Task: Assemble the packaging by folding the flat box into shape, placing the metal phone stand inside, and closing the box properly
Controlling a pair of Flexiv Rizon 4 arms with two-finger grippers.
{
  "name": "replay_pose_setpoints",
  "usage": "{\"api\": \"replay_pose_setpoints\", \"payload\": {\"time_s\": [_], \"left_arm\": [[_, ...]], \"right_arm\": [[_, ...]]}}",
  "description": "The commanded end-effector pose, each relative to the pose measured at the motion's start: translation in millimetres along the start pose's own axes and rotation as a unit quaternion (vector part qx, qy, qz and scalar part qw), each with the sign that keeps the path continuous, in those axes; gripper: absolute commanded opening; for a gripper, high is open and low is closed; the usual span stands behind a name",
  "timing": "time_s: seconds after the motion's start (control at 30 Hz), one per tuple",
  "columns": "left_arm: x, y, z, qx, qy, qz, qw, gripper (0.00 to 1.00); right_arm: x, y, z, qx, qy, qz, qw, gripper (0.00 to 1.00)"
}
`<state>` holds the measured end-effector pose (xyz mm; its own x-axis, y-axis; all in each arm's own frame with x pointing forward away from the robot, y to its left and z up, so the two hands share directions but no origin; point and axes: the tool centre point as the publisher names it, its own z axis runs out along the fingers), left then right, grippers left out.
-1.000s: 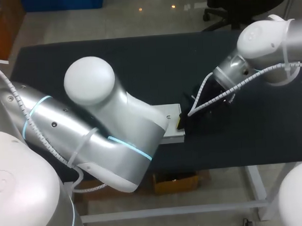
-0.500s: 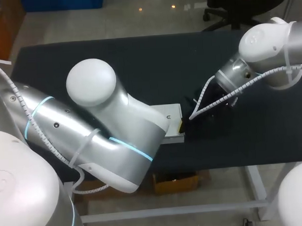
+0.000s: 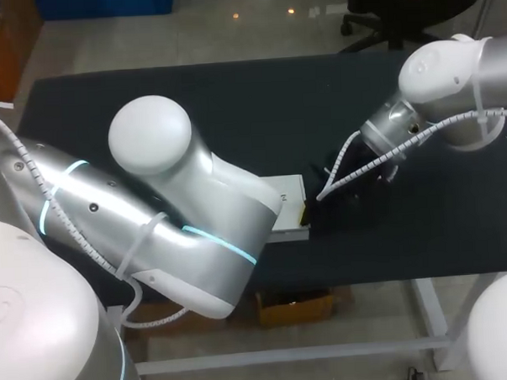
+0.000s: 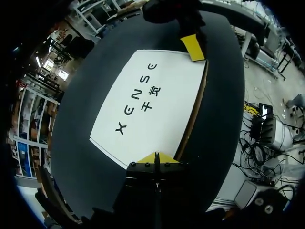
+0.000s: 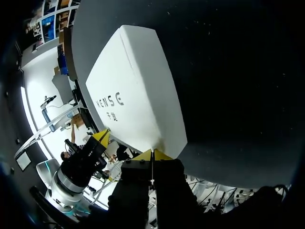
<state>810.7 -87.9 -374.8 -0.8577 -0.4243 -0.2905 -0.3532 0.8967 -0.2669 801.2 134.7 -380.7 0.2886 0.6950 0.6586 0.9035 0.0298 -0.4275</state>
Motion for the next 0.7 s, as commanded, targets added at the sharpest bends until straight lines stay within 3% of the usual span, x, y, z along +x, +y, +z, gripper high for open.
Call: {"api": "replay_pose_setpoints", "payload": {"time_s": [0.03,0.17,0.23,0.3,0.37,0.4,0.6,0.63,0.67,0.7], "left_arm": [[3.7,1.1,-6,0.001,-0.014,0.004,1.000,0.00],[4.1,-3.7,-18,0.003,-0.023,0.006,1.000,0.02],[5.0,-5.8,-22,0.003,-0.026,0.007,1.000,0.28],[5.6,-7.7,-25,0.004,-0.027,0.006,1.000,0.45],[7.0,-10.0,-28,0.004,-0.027,0.004,1.000,0.87],[7.8,-11.0,-29,0.004,-0.025,0.000,1.000,1.00],[14.5,-17.7,-41,0.003,-0.014,-0.021,1.000,1.00],[16.6,-18.9,-44,0.004,-0.014,-0.022,1.000,1.00],[18.9,-20.1,-46,0.002,-0.010,-0.030,0.999,1.00],[20.8,-21.2,-49,0.000,-0.003,-0.037,0.999,1.00]], "right_arm": [[4,-1,-6,-0.011,0.007,-0.013,1.000,0.00],[15,-10,-18,-0.029,0.017,-0.033,0.999,0.00],[18,-12,-25,-0.037,0.023,-0.041,0.998,0.00],[21,-13,-32,-0.045,0.030,-0.048,0.997,0.00],[23,-14,-39,-0.055,0.039,-0.056,0.996,0.00],[23,-15,-43,-0.060,0.043,-0.062,0.995,0.00],[25,-15,-68,-0.102,0.071,-0.109,0.986,0.58],[25,-16,-72,-0.107,0.079,-0.123,0.983,0.82],[25,-16,-77,-0.117,0.085,-0.133,0.981,1.00],[25,-16,-81,-0.126,0.091,-0.147,0.977,1.00]]}}
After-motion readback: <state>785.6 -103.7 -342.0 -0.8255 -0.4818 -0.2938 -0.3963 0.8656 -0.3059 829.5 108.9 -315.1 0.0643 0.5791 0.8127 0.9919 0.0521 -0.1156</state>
